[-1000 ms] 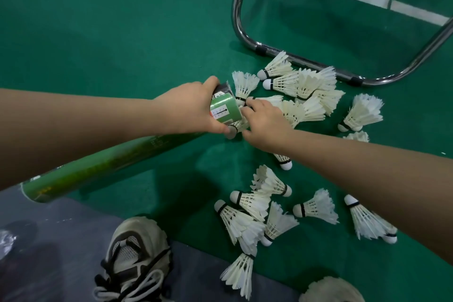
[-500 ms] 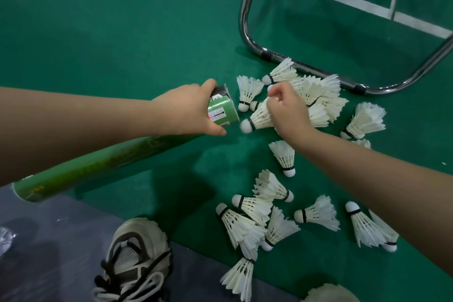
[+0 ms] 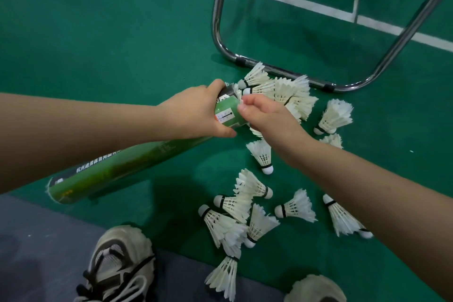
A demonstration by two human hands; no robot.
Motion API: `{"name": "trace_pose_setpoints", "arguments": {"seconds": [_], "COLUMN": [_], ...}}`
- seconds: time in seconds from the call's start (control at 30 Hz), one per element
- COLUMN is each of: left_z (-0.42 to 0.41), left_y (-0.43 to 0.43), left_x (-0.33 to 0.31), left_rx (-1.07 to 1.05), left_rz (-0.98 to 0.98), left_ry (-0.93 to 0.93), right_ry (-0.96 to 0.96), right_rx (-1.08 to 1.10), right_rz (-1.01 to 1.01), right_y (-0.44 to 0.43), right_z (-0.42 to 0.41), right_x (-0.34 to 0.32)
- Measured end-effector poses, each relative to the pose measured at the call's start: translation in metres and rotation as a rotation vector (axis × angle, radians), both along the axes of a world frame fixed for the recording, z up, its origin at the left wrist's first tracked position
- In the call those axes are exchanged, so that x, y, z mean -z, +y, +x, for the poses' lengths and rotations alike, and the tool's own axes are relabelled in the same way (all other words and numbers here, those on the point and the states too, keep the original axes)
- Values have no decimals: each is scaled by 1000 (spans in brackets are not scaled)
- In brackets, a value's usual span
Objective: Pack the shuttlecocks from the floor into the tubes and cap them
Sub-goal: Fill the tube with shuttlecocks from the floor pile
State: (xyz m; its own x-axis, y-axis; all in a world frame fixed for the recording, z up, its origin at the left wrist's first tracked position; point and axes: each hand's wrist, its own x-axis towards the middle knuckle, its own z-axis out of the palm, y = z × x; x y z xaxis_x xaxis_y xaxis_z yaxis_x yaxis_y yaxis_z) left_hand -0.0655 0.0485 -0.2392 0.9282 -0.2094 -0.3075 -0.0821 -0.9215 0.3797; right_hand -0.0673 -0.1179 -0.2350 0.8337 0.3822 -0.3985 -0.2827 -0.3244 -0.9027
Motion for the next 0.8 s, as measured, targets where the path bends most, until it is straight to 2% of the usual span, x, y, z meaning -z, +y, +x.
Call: {"name": "trace_pose_setpoints", "arguments": {"seconds": [0.07, 0.2, 0.3, 0.6, 0.7, 0.8], "left_z": [-1, -3, -2, -5, -2, 2], "left_y": [-5, -17, -22, -28, -32, -32], "left_x": [-2, -5, -8, -26, -44, -65], "left_rx": [25, 58, 51, 46, 20, -21], "left_rz": [-32, -73, -82, -158, -242, -350], "left_ry": [-26, -58, -69, -92, -139, -199], "right_ry": [0, -165, -216, -73, -189, -403], "right_rx": [-66, -134, -190, -307, -280, -279], "right_rz": [14, -149, -203, -153, -262, -413], "right_y": [-5, -12, -16, -23, -25, -21], "right_z": [-3, -4, -1, 9, 14, 16], "right_x": [-3, -6, -12, -35, -56, -81]}}
